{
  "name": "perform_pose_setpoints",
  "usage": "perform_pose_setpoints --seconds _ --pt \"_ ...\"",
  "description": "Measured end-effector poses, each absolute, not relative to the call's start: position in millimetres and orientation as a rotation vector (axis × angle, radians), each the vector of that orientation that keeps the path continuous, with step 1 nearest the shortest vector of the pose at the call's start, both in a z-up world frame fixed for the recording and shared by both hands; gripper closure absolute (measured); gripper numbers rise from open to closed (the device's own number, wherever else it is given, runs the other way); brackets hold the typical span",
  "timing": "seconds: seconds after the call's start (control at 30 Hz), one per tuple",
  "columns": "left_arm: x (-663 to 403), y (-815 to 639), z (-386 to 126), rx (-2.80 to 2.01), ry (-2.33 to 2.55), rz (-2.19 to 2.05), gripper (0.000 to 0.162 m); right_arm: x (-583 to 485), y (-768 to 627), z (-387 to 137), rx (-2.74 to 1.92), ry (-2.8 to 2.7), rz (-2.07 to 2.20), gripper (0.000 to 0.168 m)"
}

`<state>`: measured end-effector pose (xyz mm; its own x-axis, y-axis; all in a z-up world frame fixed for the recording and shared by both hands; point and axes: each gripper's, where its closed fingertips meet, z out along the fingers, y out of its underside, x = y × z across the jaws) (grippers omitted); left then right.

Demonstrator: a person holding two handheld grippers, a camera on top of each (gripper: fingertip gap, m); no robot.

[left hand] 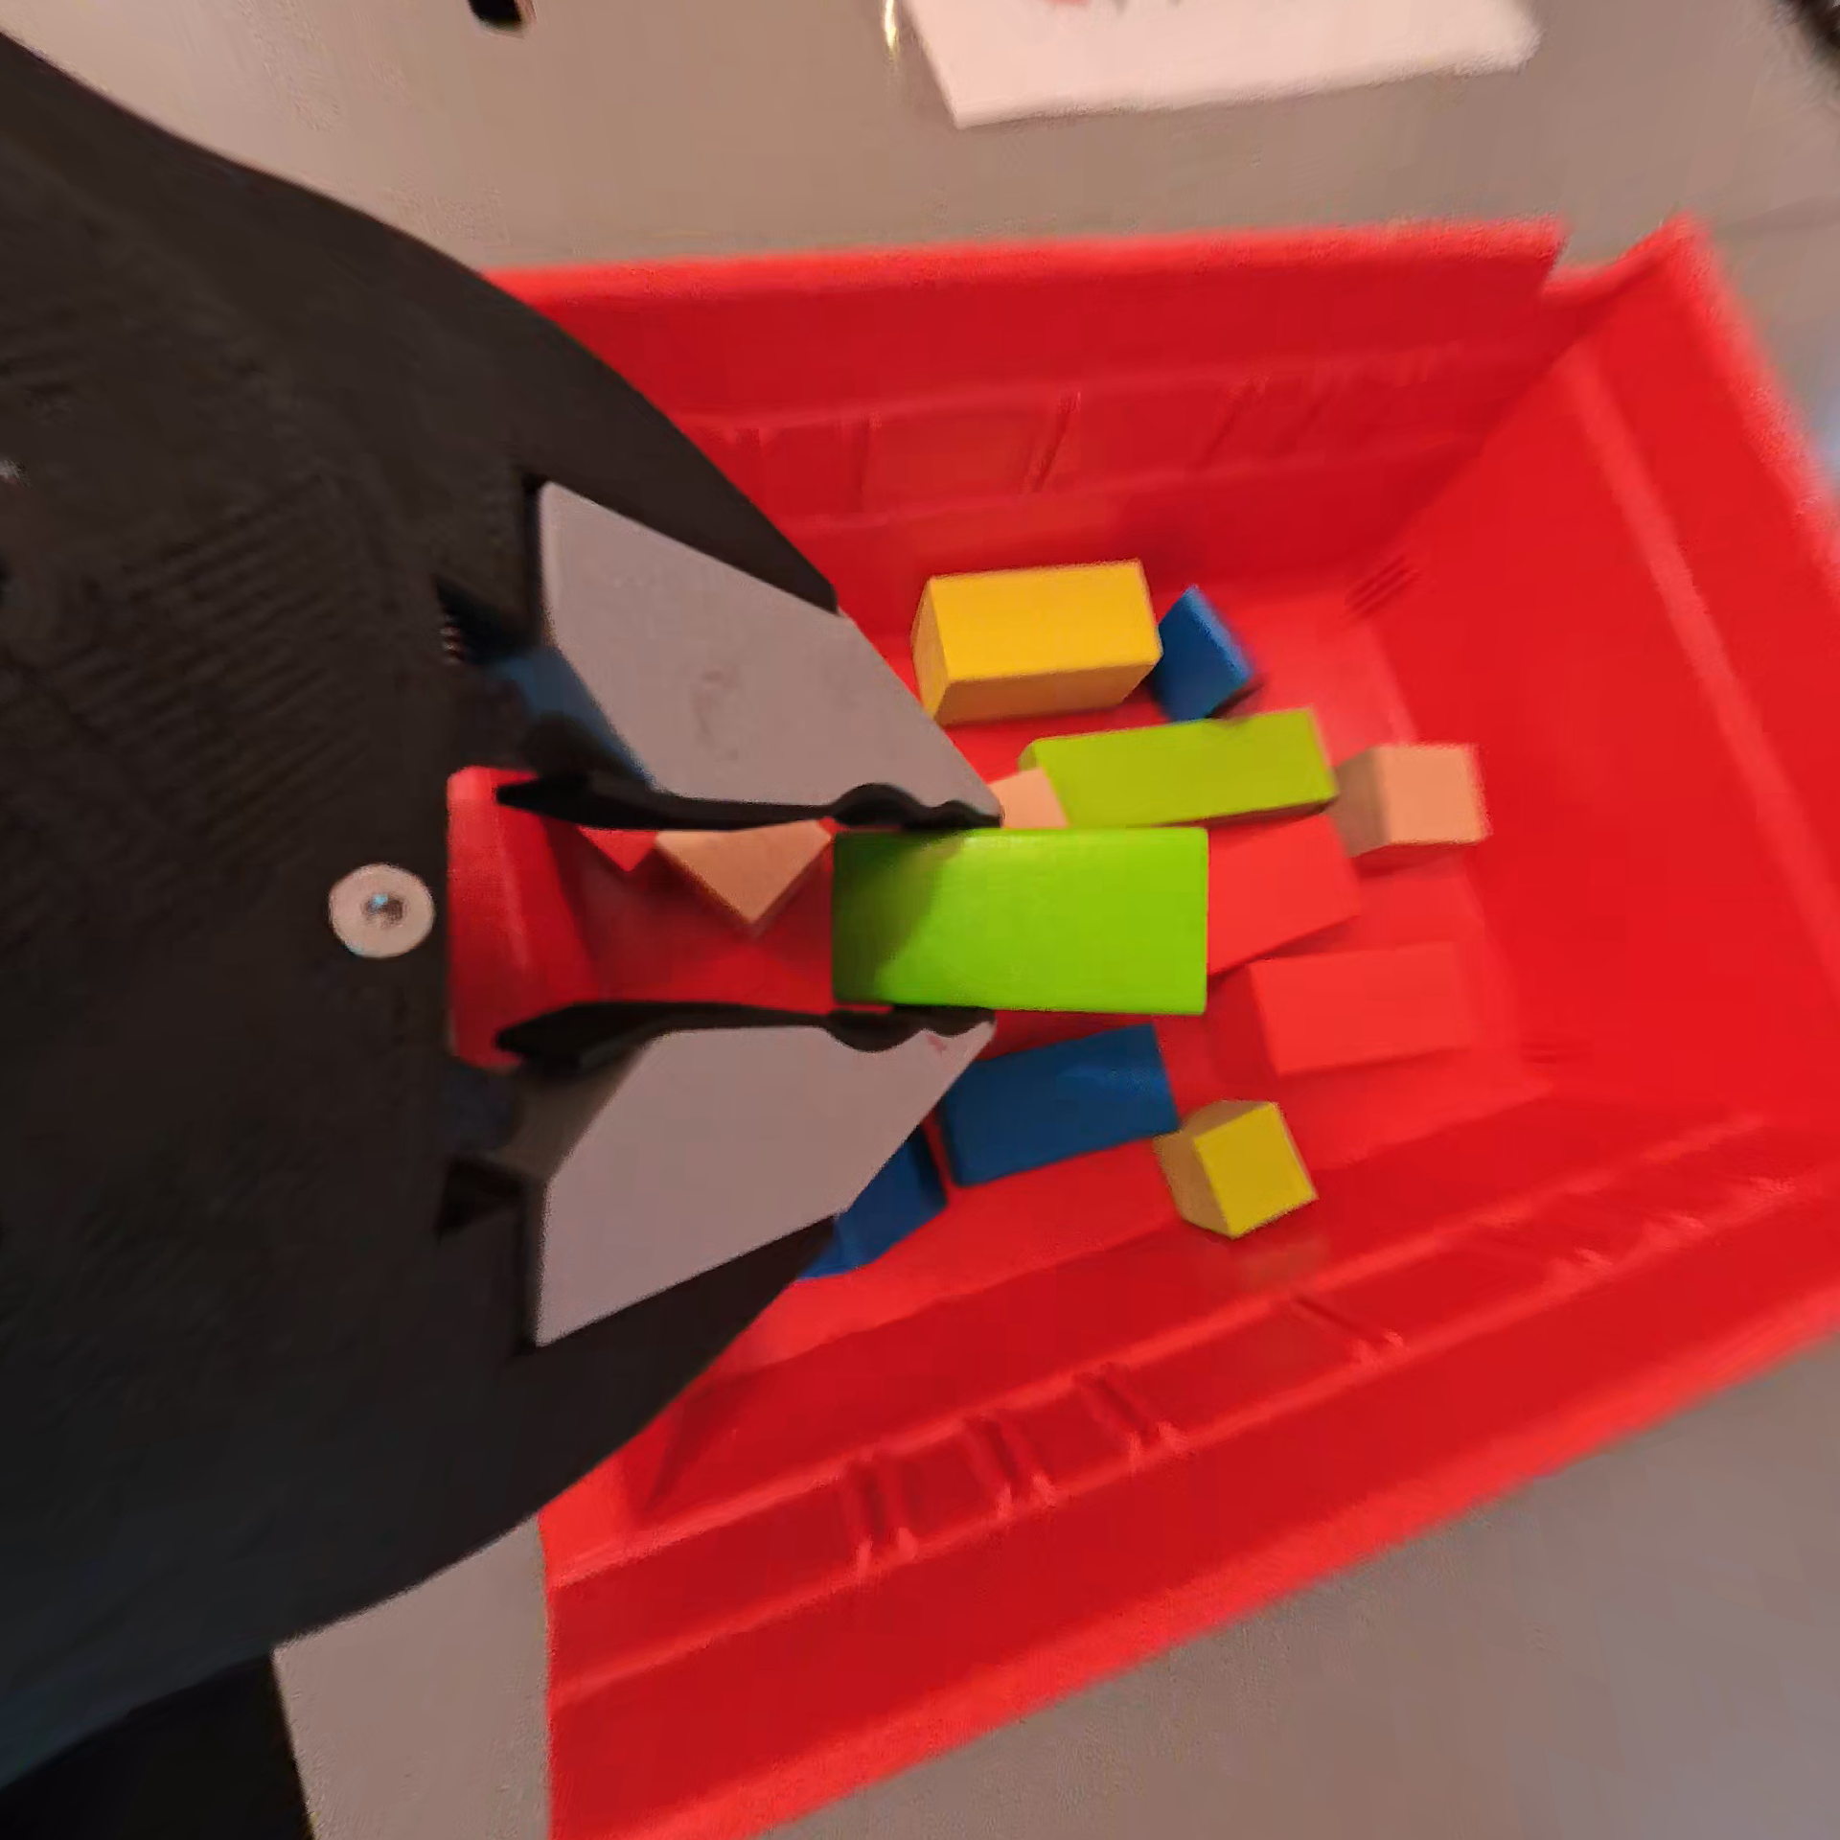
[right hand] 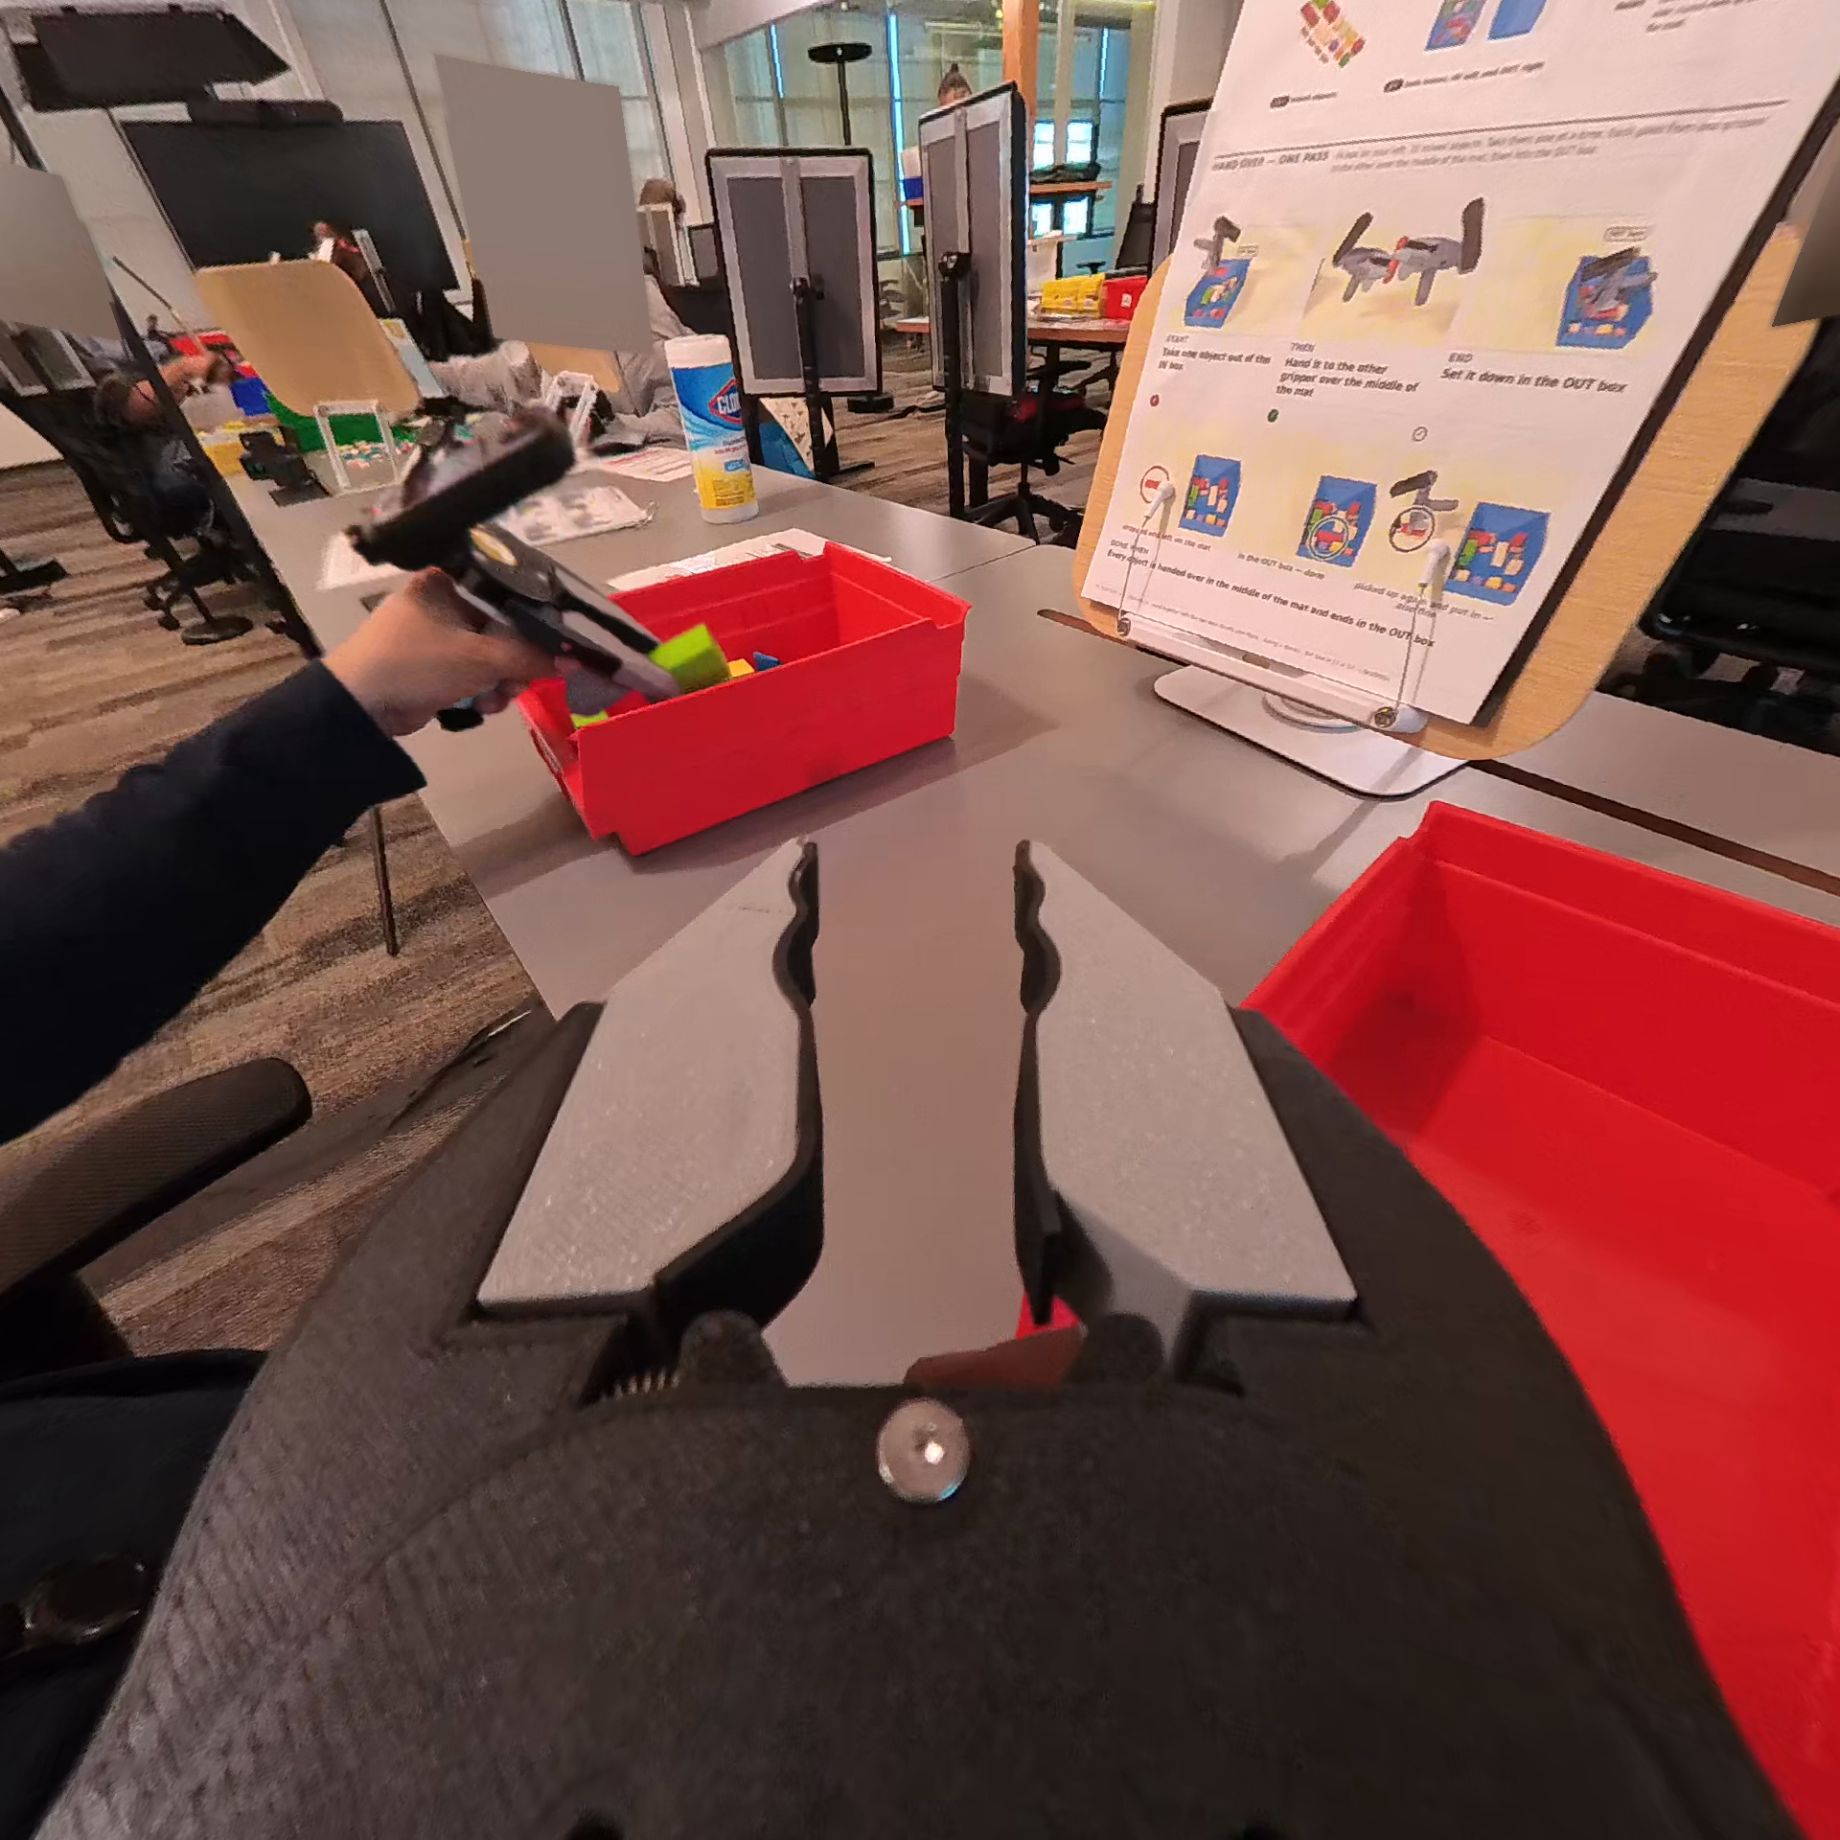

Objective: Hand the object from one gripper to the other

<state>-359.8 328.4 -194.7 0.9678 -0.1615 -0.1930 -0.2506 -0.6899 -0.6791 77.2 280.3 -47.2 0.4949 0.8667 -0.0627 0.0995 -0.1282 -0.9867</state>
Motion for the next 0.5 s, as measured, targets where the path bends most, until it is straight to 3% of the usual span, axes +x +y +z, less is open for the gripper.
perform_pose_setpoints --seconds 0.2,0.33,0.5 --pt "-341 316 -138 -2.031 0.366 0.401 0.130 56 275 -62 -1.610 -0.928 0.841 0.130" --pt "-273 294 -93 -1.776 0.523 0.431 0.130 35 260 -65 -1.598 -1.000 0.883 0.129" --pt "-145 254 -82 -1.564 0.750 0.217 0.130 0 228 -68 -1.579 -1.081 1.026 0.111"
